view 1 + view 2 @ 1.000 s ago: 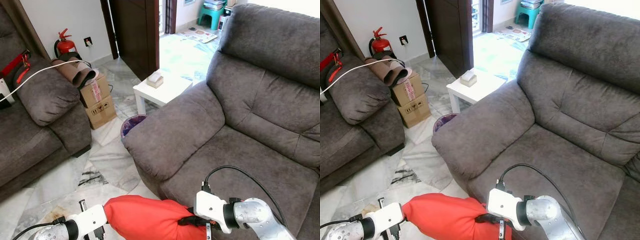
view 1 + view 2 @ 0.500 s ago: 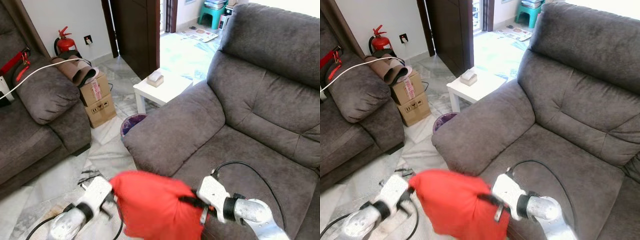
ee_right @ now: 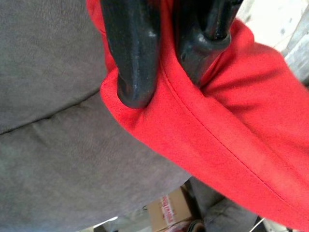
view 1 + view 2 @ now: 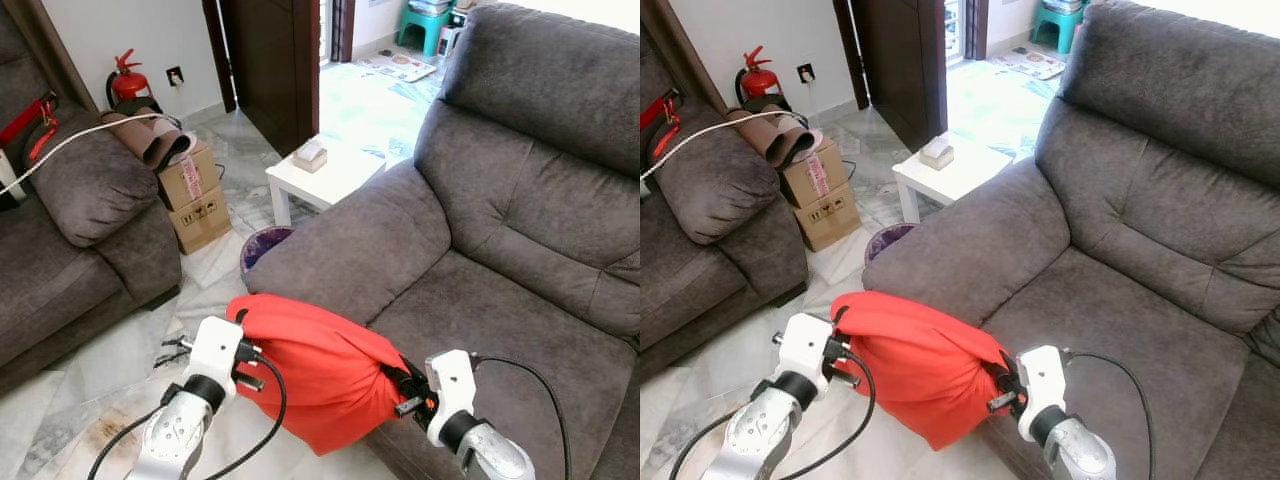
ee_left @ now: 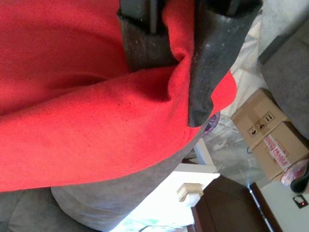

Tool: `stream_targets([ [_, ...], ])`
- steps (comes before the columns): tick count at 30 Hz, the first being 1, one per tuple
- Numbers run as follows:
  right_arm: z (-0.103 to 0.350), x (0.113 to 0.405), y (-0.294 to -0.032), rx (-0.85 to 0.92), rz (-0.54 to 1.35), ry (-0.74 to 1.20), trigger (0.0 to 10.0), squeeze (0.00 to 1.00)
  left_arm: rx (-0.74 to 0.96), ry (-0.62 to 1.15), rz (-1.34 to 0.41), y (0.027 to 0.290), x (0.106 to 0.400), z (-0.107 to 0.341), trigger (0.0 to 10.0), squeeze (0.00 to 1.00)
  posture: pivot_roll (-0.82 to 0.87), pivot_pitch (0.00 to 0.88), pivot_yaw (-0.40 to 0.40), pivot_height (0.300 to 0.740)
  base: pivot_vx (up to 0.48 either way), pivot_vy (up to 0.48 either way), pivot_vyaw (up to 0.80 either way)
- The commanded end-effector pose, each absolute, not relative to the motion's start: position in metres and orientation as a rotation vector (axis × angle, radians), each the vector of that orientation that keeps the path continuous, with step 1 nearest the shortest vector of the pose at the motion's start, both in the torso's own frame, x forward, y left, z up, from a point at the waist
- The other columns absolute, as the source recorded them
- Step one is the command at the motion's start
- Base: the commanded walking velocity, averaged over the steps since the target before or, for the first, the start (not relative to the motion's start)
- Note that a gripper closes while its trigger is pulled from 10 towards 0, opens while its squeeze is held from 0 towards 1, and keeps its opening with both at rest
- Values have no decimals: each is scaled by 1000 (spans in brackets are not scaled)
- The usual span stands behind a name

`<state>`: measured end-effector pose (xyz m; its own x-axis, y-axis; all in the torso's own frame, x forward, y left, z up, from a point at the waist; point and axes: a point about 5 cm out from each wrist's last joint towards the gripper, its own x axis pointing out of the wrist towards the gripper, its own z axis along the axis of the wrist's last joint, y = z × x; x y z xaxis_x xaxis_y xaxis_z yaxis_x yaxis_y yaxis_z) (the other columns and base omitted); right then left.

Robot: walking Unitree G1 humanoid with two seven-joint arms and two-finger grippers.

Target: Move the pillow to the sofa from floor

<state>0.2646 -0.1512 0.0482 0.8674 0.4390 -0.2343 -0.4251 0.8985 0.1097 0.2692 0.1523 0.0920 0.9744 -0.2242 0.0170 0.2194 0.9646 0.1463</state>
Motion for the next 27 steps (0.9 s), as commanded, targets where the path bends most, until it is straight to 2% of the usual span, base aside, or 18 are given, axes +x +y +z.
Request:
stream_targets([
  [1, 65, 274, -160, 71, 377, 162, 10000, 0, 150, -87, -177, 160, 270, 107, 10000, 0, 50, 158, 23, 740, 0, 0, 0],
  [10, 78, 282, -155, 93, 402, 105, 10000, 0, 151, -122, -201, 157, 267, 110, 10000, 0, 43, 139, 19, 740, 0, 0, 0],
  [27, 73, 278, -151, 110, 389, 112, 10000, 0, 193, -125, -216, 166, 269, 112, 10000, 0, 39, 103, 32, 740, -334, 0, 0],
])
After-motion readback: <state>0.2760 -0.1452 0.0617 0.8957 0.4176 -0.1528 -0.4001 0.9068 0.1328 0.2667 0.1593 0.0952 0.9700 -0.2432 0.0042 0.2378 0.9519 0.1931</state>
